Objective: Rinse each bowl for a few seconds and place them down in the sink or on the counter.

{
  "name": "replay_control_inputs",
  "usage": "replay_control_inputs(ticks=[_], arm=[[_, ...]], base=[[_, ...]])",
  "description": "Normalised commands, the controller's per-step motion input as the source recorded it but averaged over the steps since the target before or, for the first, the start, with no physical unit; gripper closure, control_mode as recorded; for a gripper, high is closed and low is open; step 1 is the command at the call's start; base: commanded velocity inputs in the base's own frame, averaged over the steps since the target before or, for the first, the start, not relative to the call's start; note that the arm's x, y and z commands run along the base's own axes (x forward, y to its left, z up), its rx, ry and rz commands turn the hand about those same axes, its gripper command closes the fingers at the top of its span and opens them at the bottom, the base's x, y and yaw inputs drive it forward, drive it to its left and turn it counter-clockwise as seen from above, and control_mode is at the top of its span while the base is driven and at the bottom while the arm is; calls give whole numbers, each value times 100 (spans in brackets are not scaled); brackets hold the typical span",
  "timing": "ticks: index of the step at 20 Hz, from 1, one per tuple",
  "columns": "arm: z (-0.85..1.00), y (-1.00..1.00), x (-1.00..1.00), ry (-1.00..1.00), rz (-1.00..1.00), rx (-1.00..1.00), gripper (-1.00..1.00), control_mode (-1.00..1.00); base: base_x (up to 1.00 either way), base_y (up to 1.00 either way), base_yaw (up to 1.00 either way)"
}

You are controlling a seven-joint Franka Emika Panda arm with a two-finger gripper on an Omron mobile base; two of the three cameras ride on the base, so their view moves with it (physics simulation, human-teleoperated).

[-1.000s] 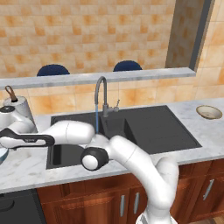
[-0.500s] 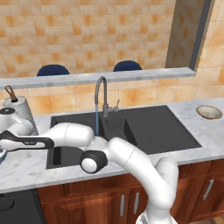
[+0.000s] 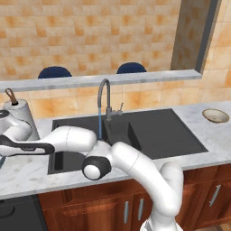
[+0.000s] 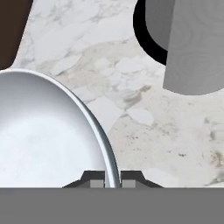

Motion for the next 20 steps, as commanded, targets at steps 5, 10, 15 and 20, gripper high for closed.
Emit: replay_control_inputs(ticks=[5, 10, 15, 20], arm=[[18, -38, -38, -8, -13, 4, 100, -100], [19, -45, -30, -2, -23, 5, 100, -100], [12, -46, -22, 0, -26, 1, 100, -100], [22, -52, -28, -1, -22, 6, 100, -100]], base=[[0, 0, 0], [0, 0, 0], [0, 0, 0], [0, 0, 0]])
